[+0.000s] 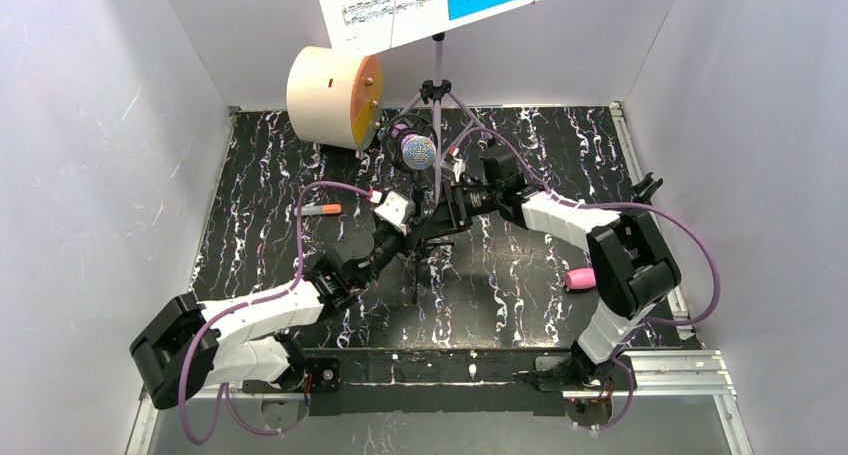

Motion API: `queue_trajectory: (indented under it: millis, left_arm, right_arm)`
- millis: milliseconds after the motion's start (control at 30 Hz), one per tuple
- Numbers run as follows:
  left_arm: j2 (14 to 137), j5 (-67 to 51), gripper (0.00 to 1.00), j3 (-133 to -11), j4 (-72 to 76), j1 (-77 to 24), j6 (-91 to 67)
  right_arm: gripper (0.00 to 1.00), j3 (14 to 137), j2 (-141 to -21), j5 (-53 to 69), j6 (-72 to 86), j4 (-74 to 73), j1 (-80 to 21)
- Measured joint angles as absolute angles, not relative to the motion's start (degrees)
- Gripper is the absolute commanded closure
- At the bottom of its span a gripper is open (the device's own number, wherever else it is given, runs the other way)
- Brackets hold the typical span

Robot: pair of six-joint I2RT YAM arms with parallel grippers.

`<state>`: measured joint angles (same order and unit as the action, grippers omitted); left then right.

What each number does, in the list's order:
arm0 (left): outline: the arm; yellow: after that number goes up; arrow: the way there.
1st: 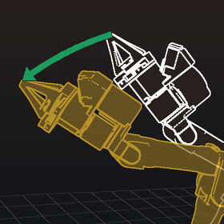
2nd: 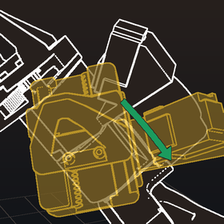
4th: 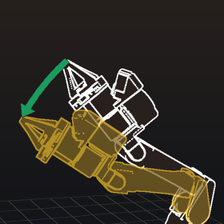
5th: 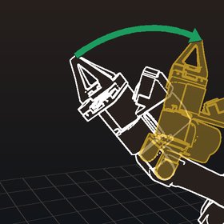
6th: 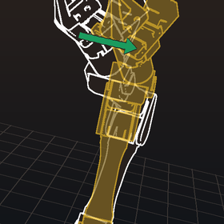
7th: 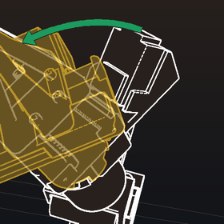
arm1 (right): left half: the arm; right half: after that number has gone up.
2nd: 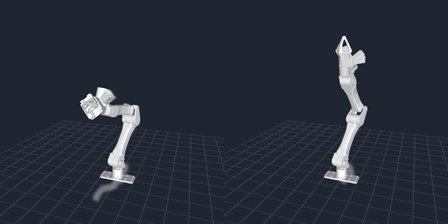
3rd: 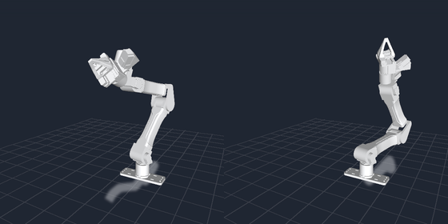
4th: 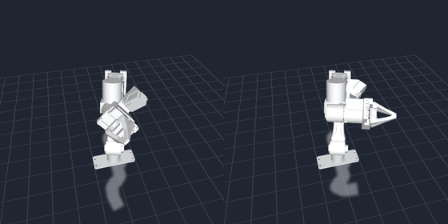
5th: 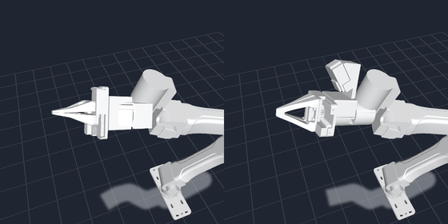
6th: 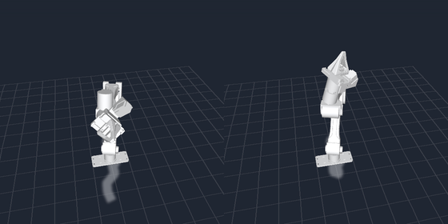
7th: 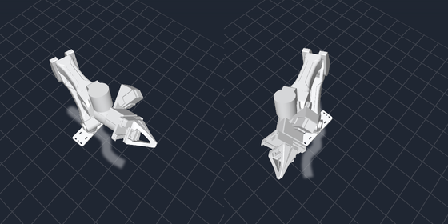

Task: Pack up the instrument practice props
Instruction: Unscrew the knob on the microphone stand.

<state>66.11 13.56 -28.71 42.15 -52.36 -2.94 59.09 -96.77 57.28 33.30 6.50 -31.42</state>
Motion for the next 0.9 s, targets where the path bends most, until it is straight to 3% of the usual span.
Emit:
queue_trajectory:
  millis: [367, 433, 567, 900]
  left_arm:
    - [66.2, 12.8, 1.00, -28.7, 42.4, -52.4, -2.8]
    - [66.3, 12.8, 1.00, -28.7, 42.4, -52.4, -2.8]
    - [66.3, 12.6, 1.00, -28.7, 42.5, -52.4, -2.8]
    - [66.4, 12.6, 1.00, -28.7, 42.6, -52.4, -2.9]
  right_arm:
    - [0.62, 59.8, -97.8, 58.7, 33.3, 7.0, -32.3]
    - [0.71, 59.8, -97.9, 58.5, 33.1, 6.8, -32.3]
    - [0.99, 59.8, -97.9, 58.3, 32.0, 6.0, -32.3]
    - [0.99, 62.7, -97.7, 56.6, 23.3, -1.3, -32.9]
